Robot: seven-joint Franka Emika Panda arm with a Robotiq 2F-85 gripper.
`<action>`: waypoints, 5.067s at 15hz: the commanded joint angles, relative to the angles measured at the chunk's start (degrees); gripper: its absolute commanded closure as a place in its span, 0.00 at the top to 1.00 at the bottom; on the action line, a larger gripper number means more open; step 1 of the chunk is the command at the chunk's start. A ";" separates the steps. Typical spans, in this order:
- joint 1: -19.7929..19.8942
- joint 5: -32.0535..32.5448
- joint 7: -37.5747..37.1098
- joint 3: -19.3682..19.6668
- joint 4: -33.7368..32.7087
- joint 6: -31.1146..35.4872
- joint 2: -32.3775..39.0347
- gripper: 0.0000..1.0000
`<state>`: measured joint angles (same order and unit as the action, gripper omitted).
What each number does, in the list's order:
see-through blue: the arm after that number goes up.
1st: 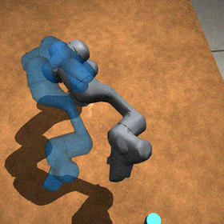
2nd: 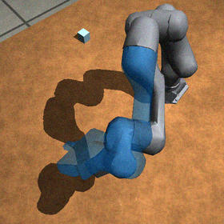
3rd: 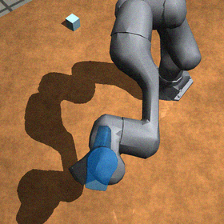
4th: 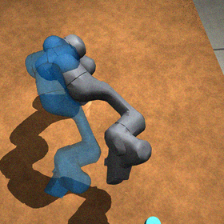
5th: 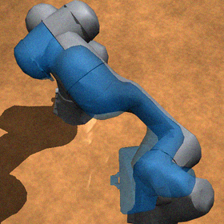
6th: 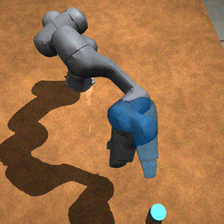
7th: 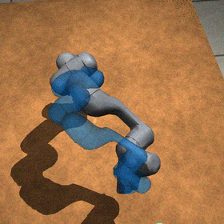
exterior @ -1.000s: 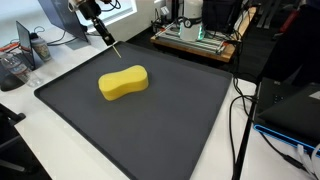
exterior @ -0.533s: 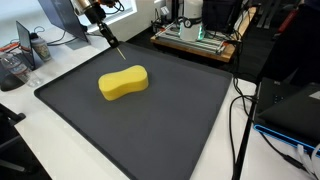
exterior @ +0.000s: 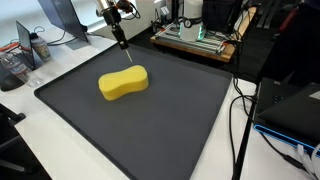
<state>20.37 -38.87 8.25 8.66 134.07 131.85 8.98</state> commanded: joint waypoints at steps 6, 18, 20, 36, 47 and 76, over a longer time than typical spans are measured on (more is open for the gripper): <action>-12.32 -1.15 -5.48 -4.59 24.23 27.84 -24.69 0.03; -11.24 10.11 -18.33 -14.10 24.55 35.97 -23.28 0.12; -11.24 10.11 -18.33 -14.10 24.55 35.97 -23.27 0.03; -12.52 3.17 -11.39 -21.03 23.82 70.07 -1.70 0.03; -28.03 -23.90 9.54 -18.85 13.13 76.81 7.40 0.03; -32.17 -59.12 57.43 -19.70 -13.67 83.24 20.84 0.03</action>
<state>-12.24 -94.22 60.41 -10.25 125.27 214.19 27.02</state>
